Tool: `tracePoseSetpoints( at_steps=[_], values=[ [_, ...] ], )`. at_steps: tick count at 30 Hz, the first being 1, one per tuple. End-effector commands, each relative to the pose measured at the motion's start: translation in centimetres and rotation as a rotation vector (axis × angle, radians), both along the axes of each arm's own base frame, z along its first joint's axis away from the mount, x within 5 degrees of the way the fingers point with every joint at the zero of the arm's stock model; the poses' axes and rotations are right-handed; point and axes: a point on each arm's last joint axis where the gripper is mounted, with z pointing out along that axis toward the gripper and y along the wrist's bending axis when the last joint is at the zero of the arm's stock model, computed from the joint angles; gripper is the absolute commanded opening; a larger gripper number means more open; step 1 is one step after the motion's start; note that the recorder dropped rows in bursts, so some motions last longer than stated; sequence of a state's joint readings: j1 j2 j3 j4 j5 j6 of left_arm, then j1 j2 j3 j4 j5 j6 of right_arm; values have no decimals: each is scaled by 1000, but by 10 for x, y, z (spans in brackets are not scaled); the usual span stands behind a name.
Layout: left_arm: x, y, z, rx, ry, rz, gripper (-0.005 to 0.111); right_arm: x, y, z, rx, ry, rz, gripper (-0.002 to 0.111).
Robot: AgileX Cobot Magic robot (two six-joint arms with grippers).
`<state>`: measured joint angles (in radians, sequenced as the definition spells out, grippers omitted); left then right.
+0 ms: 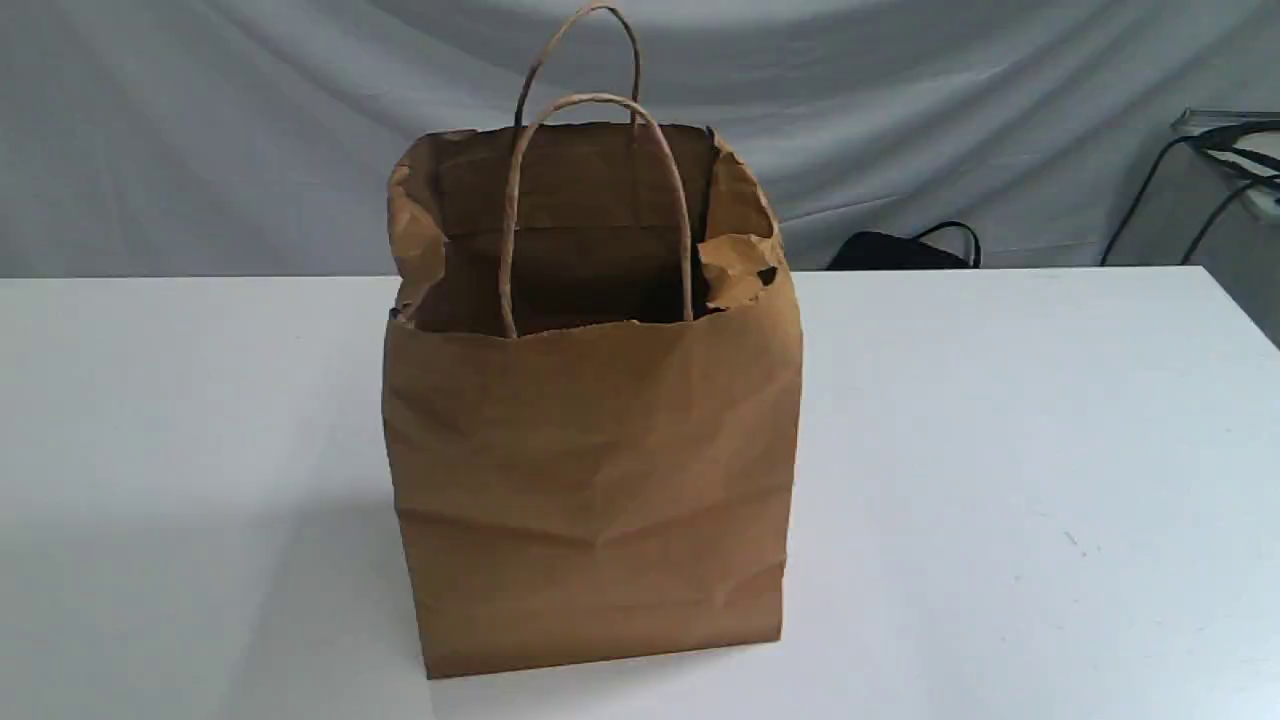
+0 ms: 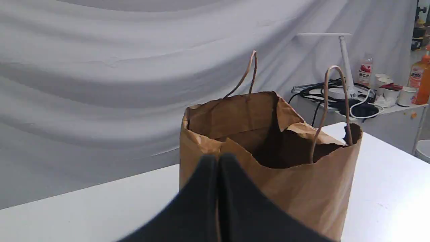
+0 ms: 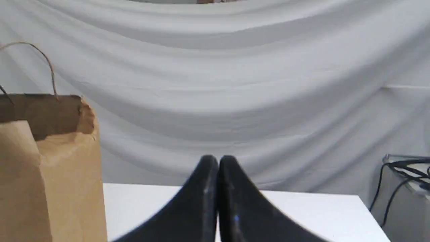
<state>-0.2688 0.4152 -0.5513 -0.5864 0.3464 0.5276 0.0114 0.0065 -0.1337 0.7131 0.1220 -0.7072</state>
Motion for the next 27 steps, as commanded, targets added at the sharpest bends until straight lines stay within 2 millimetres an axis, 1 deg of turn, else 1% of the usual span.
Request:
tracePoseSetpoints(
  at_steps=[1,5,12,16,17,22,27],
  values=[
    [-1,1,0,-7,-7,5,0,3,-2,-13,6,16,-29,0],
    [-1,1,0,-7,-7,5,0,5,-3,-23,-5,41,-38,0],
    [-1,1,0,-7,-7,5,0,6,-5,-27,-5,35,-58,0],
    [-1,1,0,-7,-7,5,0,8,-6,-38,-19,55,-77,0],
    [-1,1,0,-7,-7,5,0,8,-6,-38,-45,54,-81,0],
    [-1,1,0,-7,-7,5,0,8,-8,-41,-69,85,-94,0],
    [-1,1,0,-7,-7,5,0,8,-8,-45,-33,132,-96,0]
  ],
)
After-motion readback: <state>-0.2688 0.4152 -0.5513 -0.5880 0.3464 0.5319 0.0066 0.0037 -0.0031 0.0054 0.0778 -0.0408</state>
